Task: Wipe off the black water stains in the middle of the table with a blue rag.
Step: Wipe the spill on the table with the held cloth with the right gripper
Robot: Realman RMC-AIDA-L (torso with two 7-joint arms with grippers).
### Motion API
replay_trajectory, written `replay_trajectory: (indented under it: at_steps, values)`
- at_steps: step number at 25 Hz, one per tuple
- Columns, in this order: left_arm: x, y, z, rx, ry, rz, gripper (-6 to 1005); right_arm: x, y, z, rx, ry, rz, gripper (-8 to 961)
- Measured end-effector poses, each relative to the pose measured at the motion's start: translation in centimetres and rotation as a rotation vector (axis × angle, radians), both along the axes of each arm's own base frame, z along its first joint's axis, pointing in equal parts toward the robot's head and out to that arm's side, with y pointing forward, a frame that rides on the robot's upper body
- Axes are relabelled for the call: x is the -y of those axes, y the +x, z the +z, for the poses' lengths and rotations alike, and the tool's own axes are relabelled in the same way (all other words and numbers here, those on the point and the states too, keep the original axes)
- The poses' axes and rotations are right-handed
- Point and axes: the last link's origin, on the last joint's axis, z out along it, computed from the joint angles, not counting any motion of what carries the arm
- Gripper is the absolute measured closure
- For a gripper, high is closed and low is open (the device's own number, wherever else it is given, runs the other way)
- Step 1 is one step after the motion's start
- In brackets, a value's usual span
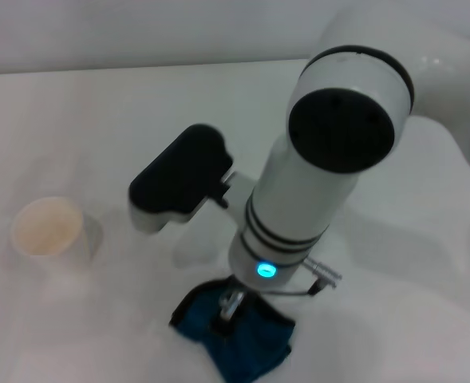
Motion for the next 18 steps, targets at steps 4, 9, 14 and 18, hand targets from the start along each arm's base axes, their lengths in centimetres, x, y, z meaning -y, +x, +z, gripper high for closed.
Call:
replay_trajectory:
  at_steps: [4,9,14,18]
  values:
    - [0.0,0.0,-0.1,-0.001,-0.003,-0.002,112,1.7,-1.2,-0.9,-0.059,-0.061,0.016,889]
    - [0.2,-0.1,0.0,-0.002,-0.001,-0.001,112,1.8,-1.0,-1.3,-0.073,-0.063,0.022,890]
    - [0.7,-0.3,-0.1,0.003,-0.002,0.009,112,1.0,0.0,-1.4,-0.053,-0.036,0.007,890]
    - [1.2,-0.7,-0.2,0.006,0.001,0.023,112,0.3,0.6,-1.3,-0.027,-0.010,-0.006,890]
